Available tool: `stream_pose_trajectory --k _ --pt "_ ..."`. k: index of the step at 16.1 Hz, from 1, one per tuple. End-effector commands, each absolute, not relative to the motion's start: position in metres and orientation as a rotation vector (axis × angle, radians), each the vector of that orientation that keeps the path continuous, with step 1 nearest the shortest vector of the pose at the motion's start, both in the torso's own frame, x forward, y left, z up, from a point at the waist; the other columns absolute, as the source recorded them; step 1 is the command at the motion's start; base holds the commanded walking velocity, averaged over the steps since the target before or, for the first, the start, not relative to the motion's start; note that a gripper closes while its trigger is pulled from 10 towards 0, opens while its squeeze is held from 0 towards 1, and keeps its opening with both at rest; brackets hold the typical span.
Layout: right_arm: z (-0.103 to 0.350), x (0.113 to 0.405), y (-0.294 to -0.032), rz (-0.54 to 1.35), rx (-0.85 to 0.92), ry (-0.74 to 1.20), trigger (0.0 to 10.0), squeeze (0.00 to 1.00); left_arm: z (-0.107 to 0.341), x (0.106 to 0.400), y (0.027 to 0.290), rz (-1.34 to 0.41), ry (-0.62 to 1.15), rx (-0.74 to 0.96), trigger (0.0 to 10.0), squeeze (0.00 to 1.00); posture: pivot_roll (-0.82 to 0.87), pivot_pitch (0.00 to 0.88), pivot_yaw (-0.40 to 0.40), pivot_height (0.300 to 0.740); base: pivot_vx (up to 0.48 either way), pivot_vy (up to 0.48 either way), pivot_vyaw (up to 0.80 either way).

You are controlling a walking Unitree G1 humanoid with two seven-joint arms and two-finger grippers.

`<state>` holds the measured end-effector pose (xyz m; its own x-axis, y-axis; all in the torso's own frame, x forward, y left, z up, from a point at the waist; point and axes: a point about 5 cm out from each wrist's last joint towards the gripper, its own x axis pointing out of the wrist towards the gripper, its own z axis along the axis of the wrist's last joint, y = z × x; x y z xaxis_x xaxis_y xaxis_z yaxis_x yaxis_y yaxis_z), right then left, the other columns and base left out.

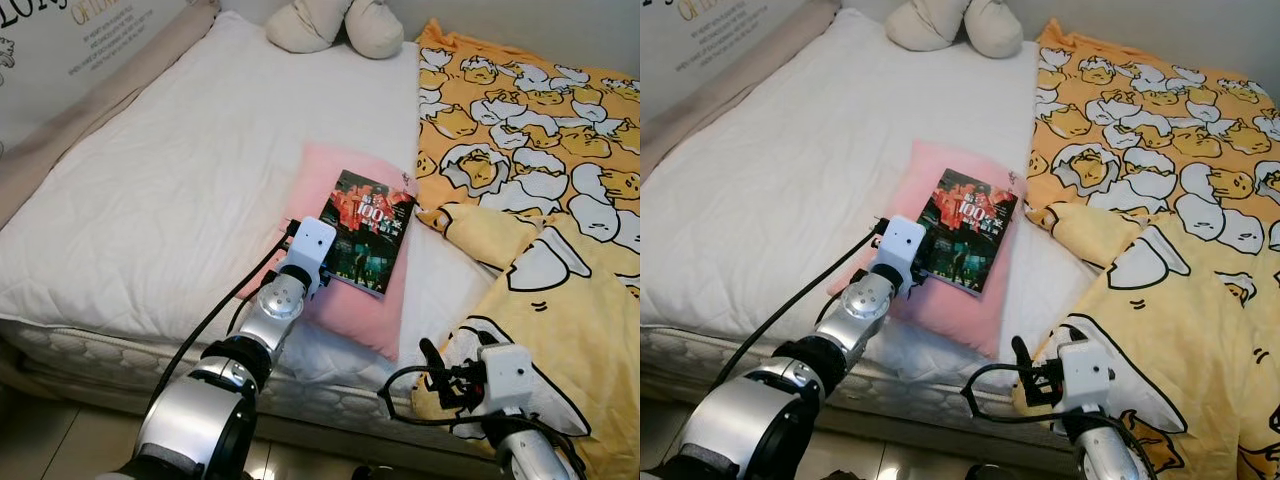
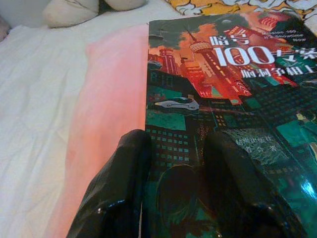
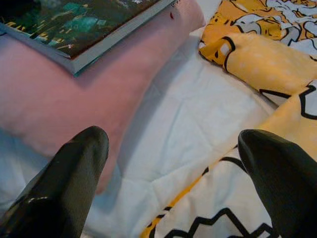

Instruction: Clean up the room

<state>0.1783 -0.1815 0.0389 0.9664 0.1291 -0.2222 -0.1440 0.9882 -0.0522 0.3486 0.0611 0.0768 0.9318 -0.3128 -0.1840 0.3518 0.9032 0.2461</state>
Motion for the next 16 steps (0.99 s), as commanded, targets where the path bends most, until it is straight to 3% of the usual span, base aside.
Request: stream_pose_trajectory --k 1,2,4,5,6,14,16 --pt "0.041 0.176 -0.181 0.146 -0.068 0.228 10.0 0.0 0.065 0.344 0.055 -0.403 0.258 0.269 9.1 0.0 -0.1 0.069 -0.048 0.74 0.0 0.0 0.0" --pt "0.041 0.175 -0.18 0.146 -0.068 0.232 10.0 0.0 0.05 0.335 0.052 -0.442 0.386 0.218 10.0 0.0 -0.1 0.071 -0.049 0.74 0.0 0.0 0.0" --pt "0.041 0.173 -0.181 0.146 -0.07 0.235 10.0 0.0 0.039 0.329 0.053 -0.434 0.477 0.175 10.0 0.0 -0.11 0.078 -0.048 0.74 0.0 0.0 0.0" --pt "0.04 0.173 -0.182 0.143 -0.073 0.24 10.0 0.0 0.04 0.33 0.054 -0.41 0.478 0.137 8.7 0.0 -0.11 0.079 -0.048 0.74 0.0 0.0 0.0" --pt "0.04 0.173 -0.182 0.143 -0.075 0.241 10.0 0.0 0.041 0.331 0.054 -0.407 0.475 0.128 0.0 0.0 -0.11 0.079 -0.048 0.74 0.0 0.0 0.0" --pt "0.041 0.175 -0.181 0.141 -0.079 0.241 10.0 0.0 0.05 0.335 0.055 -0.435 0.41 0.085 0.0 0.0 -0.1 0.086 -0.047 0.74 0.0 0.0 0.0" --pt "0.04 0.178 -0.183 0.087 0.021 0.253 10.0 0.0 0.051 0.337 0.062 -0.417 0.394 0.103 0.0 0.0 -0.1 0.084 -0.047 0.74 0.0 0.0 0.0"
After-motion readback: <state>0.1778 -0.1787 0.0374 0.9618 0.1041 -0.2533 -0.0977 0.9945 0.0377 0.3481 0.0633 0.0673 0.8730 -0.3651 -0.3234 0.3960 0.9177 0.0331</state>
